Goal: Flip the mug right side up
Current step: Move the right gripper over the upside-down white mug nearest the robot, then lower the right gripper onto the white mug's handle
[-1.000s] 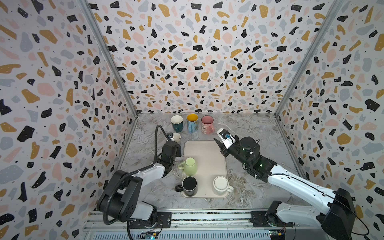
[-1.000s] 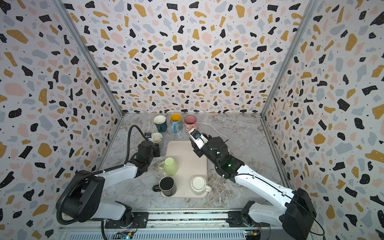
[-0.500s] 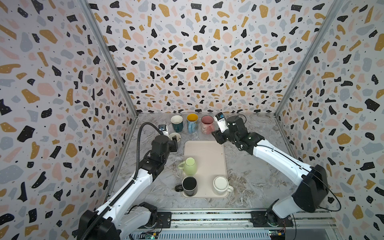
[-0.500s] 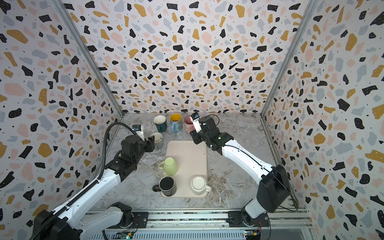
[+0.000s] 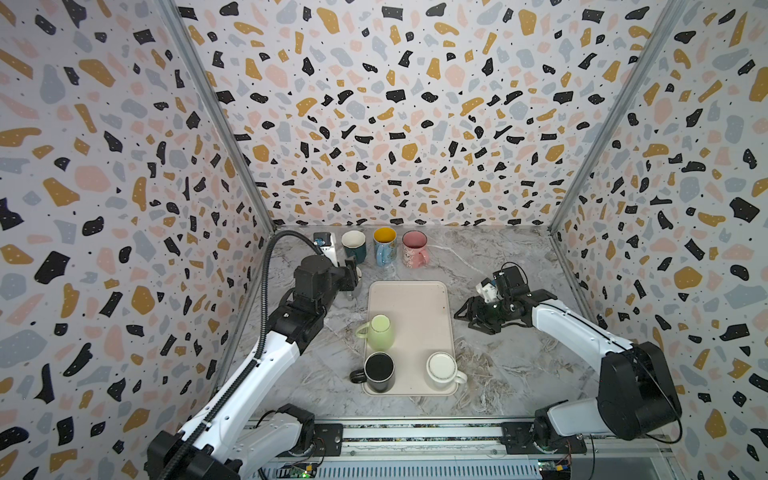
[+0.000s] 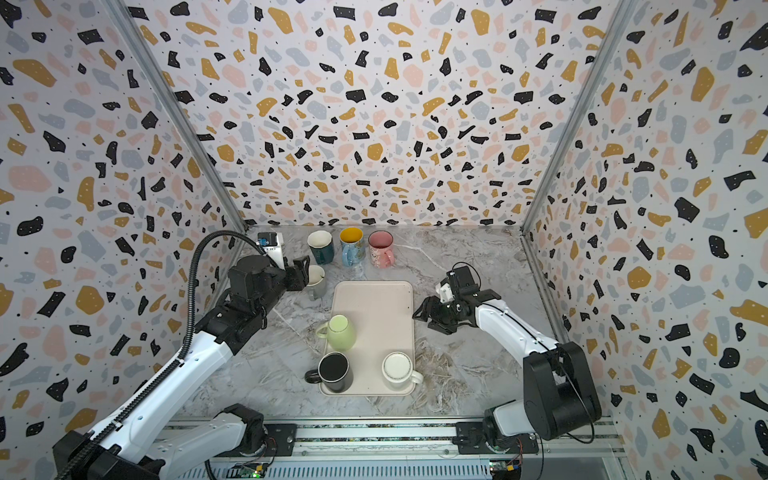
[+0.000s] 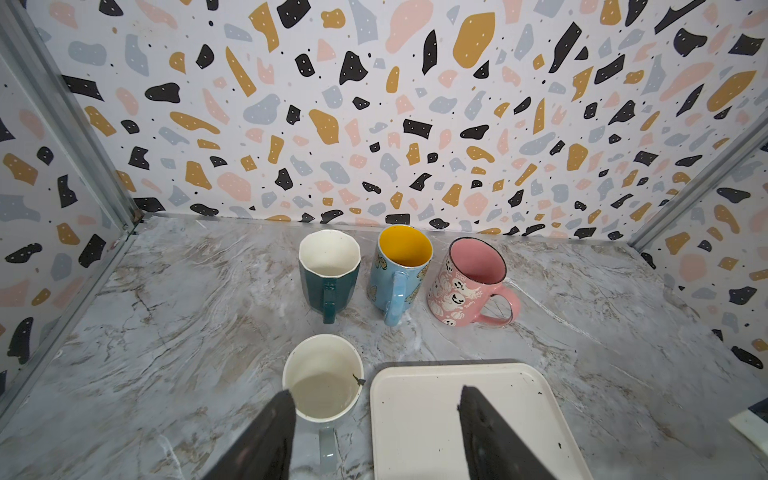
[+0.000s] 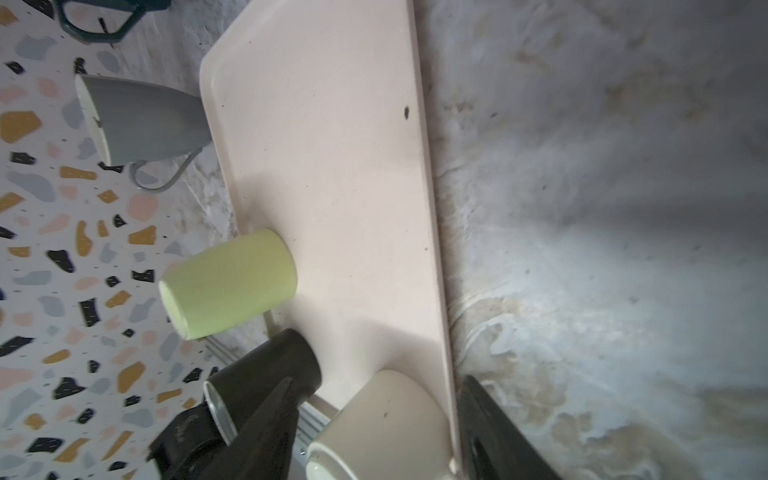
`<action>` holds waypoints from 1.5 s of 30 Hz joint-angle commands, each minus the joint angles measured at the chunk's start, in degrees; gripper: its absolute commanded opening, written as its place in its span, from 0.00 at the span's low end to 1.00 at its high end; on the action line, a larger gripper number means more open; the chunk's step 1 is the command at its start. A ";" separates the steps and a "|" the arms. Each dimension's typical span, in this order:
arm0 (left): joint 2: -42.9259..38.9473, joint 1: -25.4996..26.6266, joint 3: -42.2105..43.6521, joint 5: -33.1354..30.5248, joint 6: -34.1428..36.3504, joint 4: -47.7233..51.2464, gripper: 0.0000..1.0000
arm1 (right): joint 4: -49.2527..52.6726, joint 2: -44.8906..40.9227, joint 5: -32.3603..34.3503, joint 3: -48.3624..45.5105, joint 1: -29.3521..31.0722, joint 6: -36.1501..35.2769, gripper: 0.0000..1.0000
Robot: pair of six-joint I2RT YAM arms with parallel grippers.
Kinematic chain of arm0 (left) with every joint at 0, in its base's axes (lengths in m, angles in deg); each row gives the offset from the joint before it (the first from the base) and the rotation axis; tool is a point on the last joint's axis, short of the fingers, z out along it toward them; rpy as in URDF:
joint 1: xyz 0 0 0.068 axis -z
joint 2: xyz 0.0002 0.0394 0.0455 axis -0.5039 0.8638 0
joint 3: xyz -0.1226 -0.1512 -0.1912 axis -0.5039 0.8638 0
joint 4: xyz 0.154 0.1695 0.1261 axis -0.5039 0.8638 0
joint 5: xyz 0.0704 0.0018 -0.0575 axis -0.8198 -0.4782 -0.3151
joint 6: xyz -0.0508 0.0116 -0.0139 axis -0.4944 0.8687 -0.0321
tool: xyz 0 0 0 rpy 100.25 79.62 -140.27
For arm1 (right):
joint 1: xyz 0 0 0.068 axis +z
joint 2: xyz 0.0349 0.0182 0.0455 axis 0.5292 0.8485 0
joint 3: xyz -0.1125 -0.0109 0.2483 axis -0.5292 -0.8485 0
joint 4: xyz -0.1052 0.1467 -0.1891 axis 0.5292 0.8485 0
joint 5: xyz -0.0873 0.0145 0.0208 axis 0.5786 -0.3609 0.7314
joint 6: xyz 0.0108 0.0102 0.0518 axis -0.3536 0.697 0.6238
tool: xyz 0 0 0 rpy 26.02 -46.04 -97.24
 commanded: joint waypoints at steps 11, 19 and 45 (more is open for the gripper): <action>-3.32 0.12 -0.88 5.05 -4.09 -3.07 0.66 | 4.85 -18.23 -10.21 -16.14 0.76 27.90 0.74; -3.54 0.13 0.65 5.65 -4.32 -3.23 0.67 | 2.45 -26.71 -8.05 -22.65 6.33 40.26 0.74; -0.87 0.17 -0.17 4.42 -2.49 -2.02 0.68 | -26.80 -29.29 0.97 -34.81 13.26 68.10 0.72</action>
